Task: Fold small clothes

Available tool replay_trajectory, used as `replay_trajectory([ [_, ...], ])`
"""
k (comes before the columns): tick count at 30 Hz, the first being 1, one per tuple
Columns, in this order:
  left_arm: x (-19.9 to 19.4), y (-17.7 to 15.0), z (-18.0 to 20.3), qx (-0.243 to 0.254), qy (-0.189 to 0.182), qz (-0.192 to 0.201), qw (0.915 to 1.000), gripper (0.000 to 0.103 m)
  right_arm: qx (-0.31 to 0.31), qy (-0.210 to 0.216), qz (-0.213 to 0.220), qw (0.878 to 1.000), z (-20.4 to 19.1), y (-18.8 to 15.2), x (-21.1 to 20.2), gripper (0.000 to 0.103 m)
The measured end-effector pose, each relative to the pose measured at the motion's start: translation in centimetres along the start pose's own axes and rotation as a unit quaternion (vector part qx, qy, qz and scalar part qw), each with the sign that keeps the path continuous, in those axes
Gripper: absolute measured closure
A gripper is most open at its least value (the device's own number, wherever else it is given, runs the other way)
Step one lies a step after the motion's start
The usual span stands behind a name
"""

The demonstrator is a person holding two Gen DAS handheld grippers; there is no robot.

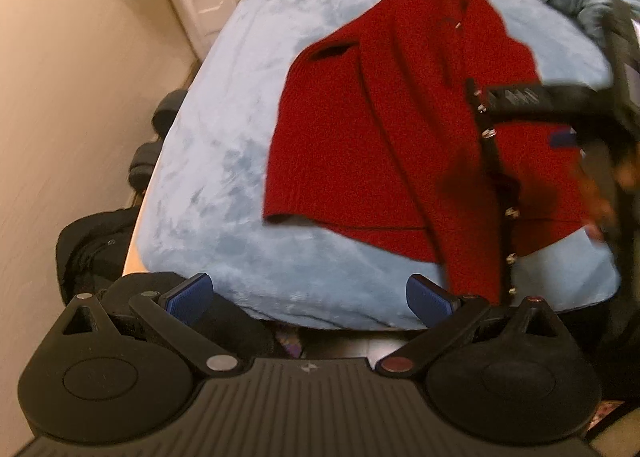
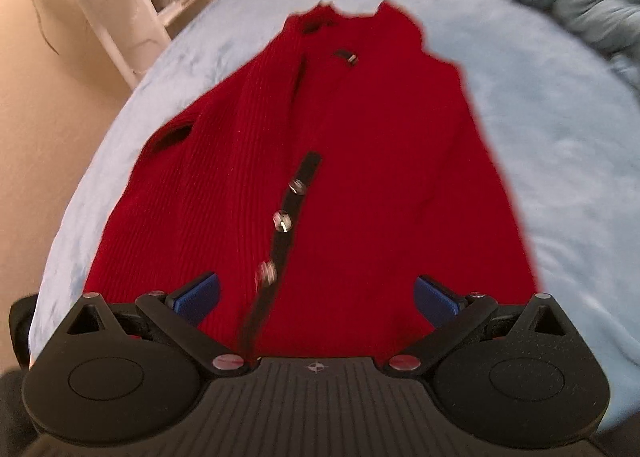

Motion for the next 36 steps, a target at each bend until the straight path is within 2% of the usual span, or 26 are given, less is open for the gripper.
replay_trajectory([
  [1,0.3,0.1,-0.2,0.000,0.005,-0.006,1.0000,0.000,-0.006,0.000,-0.015,1.000,0.0,0.2,1.2,0.046],
  [3,0.9,0.5,-0.4,-0.004,0.014,-0.013,0.9998,0.000,0.011,0.033,-0.054,0.998,0.4,0.6,2.4,0.084],
  [4,1.2,0.8,-0.4,-0.005,0.016,-0.014,0.9998,0.000,0.014,0.042,-0.056,0.997,0.9,0.9,1.9,0.085],
  [7,2.7,1.8,0.3,-0.002,0.018,-0.024,0.9996,0.000,-0.086,0.011,-0.017,0.996,3.4,2.9,-0.9,0.089],
  [8,3.3,2.4,0.9,0.005,0.015,-0.027,0.9995,0.000,-0.115,-0.009,0.001,0.993,5.1,4.4,-1.8,0.089],
  [10,3.9,3.7,2.3,0.023,0.015,-0.023,0.9994,0.000,-0.171,-0.094,0.055,0.979,10.4,9.5,-3.3,0.089],
  [11,4.0,4.5,3.1,0.032,0.014,-0.015,0.9993,0.000,-0.192,-0.158,0.087,0.965,13.5,12.6,-4.0,0.089],
  [12,4.0,5.4,3.9,0.038,0.011,-0.007,0.9992,0.000,-0.204,-0.231,0.122,0.943,16.9,16.1,-5.0,0.089],
  [13,3.8,6.2,4.7,0.041,0.006,0.000,0.9992,0.000,-0.196,-0.302,0.162,0.919,20.6,19.7,-6.5,0.090],
  [14,3.7,6.8,5.2,0.038,0.000,0.004,0.9993,0.000,-0.173,-0.356,0.194,0.898,23.9,22.6,-8.3,0.088],
  [15,3.7,7.2,5.7,0.034,-0.005,0.005,0.9994,0.000,-0.139,-0.385,0.212,0.887,26.5,24.2,-9.8,0.075],
  [16,3.8,7.5,6.1,0.028,-0.010,0.004,0.9996,0.000,-0.094,-0.393,0.221,0.888,28.5,24.9,-11.1,0.052],
  [18,4.2,7.6,6.6,0.022,-0.014,0.000,0.9997,0.000,-0.049,-0.321,0.214,0.921,29.5,23.6,-11.5,0.030],
  [20,4.9,7.4,7.4,0.025,-0.019,-0.009,0.9995,0.000,-0.027,-0.243,0.193,0.950,28.6,19.7,-10.8,0.028],
  [22,5.9,7.5,8.7,0.031,-0.028,-0.018,0.9990,0.000,-0.017,-0.197,0.146,0.969,27.1,14.0,-9.1,0.027],
  [23,6.3,7.7,9.4,0.034,-0.035,-0.019,0.9986,0.000,-0.009,-0.183,0.130,0.974,26.4,11.2,-8.3,0.027],
  [25,7.0,8.1,11.1,0.045,-0.053,-0.018,0.9974,0.000,0.022,-0.166,0.098,0.981,25.1,5.3,-6.8,0.027],
  [28,8.4,8.4,14.6,0.075,-0.100,-0.024,0.9918,0.000,0.090,-0.154,0.084,0.980,23.0,-0.6,-5.7,0.027],
  [31,10.6,8.4,17.7,0.093,-0.141,-0.041,0.9848,0.000,0.123,-0.141,0.083,0.979,22.6,-3.4,-5.1,0.027],
  [34,13.4,8.0,19.7,0.107,-0.164,-0.072,0.9780,0.002,0.095,-0.143,0.085,0.981,22.7,-3.4,-4.5,0.027],
  [35,14.2,7.8,19.6,0.106,-0.152,-0.080,0.9795,0.017,0.098,-0.149,0.093,0.980,23.0,-3.2,-4.6,0.027],
  [36,14.5,8.1,18.9,0.103,-0.126,-0.072,0.9840,0.039,0.107,-0.149,0.099,0.978,23.2,-2.9,-4.6,0.027],
])
Point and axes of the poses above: each gripper's, at about its wrist camera, not at the fingertips, and x roughly the way its jaws point, z to its right, y to its top, the point moved 10 cm from there along x, roughly the way its jaws point, and after that the axes turned 4 degrees about z, right-handed, at the moved point
